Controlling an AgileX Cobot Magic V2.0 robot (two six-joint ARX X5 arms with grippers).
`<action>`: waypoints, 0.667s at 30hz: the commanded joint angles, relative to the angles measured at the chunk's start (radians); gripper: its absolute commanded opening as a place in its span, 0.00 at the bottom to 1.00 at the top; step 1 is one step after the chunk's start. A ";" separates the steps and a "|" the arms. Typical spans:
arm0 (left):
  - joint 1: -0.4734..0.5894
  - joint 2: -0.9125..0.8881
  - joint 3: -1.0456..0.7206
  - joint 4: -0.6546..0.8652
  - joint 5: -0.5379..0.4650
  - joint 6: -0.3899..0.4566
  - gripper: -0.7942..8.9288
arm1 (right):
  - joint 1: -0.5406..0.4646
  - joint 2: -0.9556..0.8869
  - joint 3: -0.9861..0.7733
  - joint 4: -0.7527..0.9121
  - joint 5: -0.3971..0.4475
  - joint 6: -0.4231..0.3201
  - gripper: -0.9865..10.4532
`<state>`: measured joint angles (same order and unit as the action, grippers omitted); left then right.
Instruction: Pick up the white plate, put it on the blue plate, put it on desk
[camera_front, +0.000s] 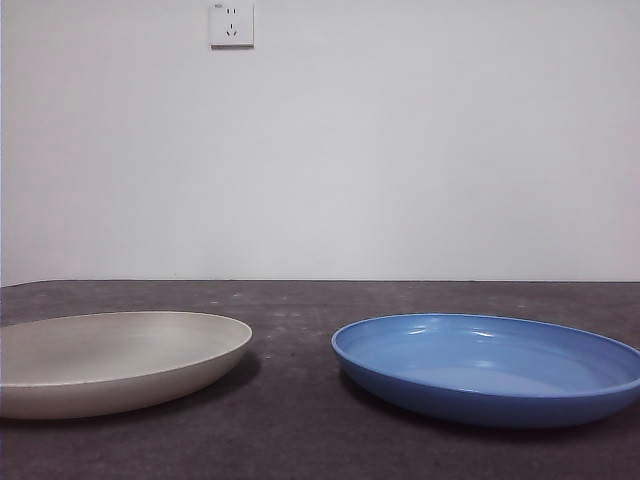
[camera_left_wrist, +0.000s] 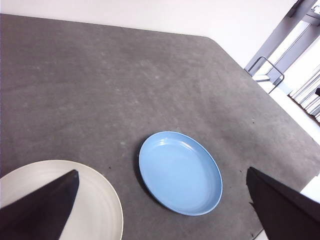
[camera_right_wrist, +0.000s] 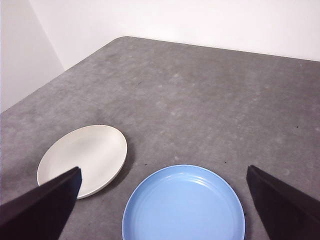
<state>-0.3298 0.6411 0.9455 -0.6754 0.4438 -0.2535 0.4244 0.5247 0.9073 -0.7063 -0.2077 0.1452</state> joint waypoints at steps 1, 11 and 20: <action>-0.003 0.006 0.019 -0.012 0.002 -0.003 0.73 | 0.005 0.002 0.016 0.010 -0.001 0.005 0.62; 0.051 0.085 0.047 -0.145 0.002 -0.073 0.74 | 0.005 0.002 0.017 0.009 -0.003 0.005 0.62; 0.155 0.231 0.050 -0.230 0.004 -0.062 0.76 | 0.005 0.002 0.016 0.007 -0.005 0.005 0.62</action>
<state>-0.1802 0.8536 0.9718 -0.9051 0.4438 -0.3164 0.4244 0.5247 0.9073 -0.7067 -0.2092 0.1455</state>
